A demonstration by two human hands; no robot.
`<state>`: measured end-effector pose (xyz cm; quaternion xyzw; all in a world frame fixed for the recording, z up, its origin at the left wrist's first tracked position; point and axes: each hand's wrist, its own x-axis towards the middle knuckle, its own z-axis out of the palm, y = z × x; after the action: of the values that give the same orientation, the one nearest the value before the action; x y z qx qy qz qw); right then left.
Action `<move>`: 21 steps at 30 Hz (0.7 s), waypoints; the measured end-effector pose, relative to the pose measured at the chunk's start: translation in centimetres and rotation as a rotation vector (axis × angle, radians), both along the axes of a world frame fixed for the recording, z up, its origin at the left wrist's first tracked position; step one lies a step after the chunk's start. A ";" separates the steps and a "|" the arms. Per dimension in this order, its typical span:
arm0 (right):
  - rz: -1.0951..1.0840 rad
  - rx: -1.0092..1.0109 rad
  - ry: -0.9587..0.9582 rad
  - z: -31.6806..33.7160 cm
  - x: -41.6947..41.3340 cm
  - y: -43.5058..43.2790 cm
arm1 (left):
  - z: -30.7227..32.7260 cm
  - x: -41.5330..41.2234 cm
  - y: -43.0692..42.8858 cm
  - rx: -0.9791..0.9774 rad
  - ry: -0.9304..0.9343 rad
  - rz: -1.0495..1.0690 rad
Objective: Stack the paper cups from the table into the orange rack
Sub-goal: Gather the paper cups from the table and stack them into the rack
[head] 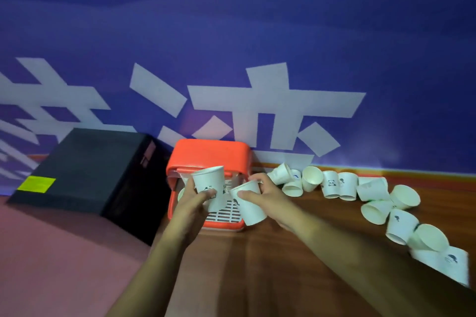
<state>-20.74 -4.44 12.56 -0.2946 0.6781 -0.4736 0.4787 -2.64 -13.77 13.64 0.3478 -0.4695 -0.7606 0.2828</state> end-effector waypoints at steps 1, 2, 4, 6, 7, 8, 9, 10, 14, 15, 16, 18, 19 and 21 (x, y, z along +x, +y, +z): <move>0.005 0.017 0.028 -0.3 0.5 -0.7 | -0.5 1.0 -0.8 -0.005 -0.001 0.022; 0.010 0.022 0.041 -0.6 1.1 -1.3 | -1.1 2.1 -1.6 -0.022 -0.007 0.034; 0.009 0.015 0.055 -1.4 2.2 -2.7 | -2.2 4.2 -3.3 -0.055 -0.021 0.045; -0.003 -0.018 0.093 -2.1 3.6 -4.0 | -3.4 6.1 -5.0 -0.056 -0.041 0.080; -0.009 -0.037 0.128 -2.4 4.2 -4.7 | -3.9 6.9 -5.8 -0.037 -0.045 0.109; -0.009 -0.057 0.157 -2.5 4.9 -5.4 | -4.5 7.6 -6.6 -0.015 -0.050 0.137; 0.001 -0.083 0.174 -2.6 5.6 -6.0 | -4.9 8.2 -7.3 0.000 -0.051 0.157; 0.013 -0.113 0.186 -2.8 6.3 -6.7 | -5.3 8.8 -7.9 0.003 -0.057 0.167; 0.045 -0.182 0.270 -4.2 8.8 -8.7 | -6.2 10.4 -9.6 -0.049 -0.089 0.153; 0.055 -0.173 0.301 -4.5 9.4 -9.1 | -6.3 10.7 -9.9 -0.063 -0.100 0.153; 0.061 -0.157 0.344 -4.8 9.9 -9.5 | -6.4 11.0 -10.1 -0.075 -0.112 0.156; 0.061 -0.135 0.460 -5.5 10.8 -10.1 | -6.8 11.6 -10.5 -0.082 -0.119 0.167; 0.062 -0.127 0.520 -5.9 11.2 -10.4 | -7.0 11.9 -10.6 -0.085 -0.120 0.168; 0.070 -0.107 0.614 -6.9 11.7 -10.9 | -7.5 12.3 -10.9 -0.101 -0.127 0.152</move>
<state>-9.02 -15.35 5.64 -0.4718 0.7545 -0.3806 0.2516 9.70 -24.67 6.15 0.4153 -0.4964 -0.6888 0.3267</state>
